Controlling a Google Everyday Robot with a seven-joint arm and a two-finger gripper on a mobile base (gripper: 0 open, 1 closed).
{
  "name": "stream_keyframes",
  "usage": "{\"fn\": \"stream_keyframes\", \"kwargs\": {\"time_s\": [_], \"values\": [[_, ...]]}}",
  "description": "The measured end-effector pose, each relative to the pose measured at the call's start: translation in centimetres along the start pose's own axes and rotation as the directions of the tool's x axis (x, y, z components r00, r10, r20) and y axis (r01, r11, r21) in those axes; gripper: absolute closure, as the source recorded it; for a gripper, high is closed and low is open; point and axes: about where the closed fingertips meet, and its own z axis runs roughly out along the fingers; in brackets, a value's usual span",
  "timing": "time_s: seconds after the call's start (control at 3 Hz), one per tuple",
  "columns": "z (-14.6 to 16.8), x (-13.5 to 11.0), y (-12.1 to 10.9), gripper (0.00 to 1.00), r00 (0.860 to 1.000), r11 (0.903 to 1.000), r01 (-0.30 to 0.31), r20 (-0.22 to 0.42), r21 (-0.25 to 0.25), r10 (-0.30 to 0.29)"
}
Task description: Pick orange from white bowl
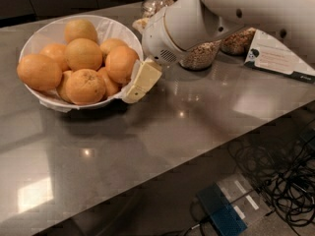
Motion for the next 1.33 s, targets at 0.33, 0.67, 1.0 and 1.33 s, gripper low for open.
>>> {"fn": "stream_keyframes", "kwargs": {"time_s": [0.33,0.67,1.0,1.33], "values": [[0.3,-0.2,-0.1,0.00,1.000,0.9999,-0.013,0.027,0.006,0.012],[0.8,0.4,-0.7,0.00,1.000,0.9996,-0.015,0.014,0.025,0.014],[1.4,0.7,-1.5,0.00,1.000,0.9994,0.003,-0.008,0.035,-0.002],[1.5,1.1,-2.1,0.03,1.000,0.9987,0.010,-0.030,0.050,-0.009]]}}
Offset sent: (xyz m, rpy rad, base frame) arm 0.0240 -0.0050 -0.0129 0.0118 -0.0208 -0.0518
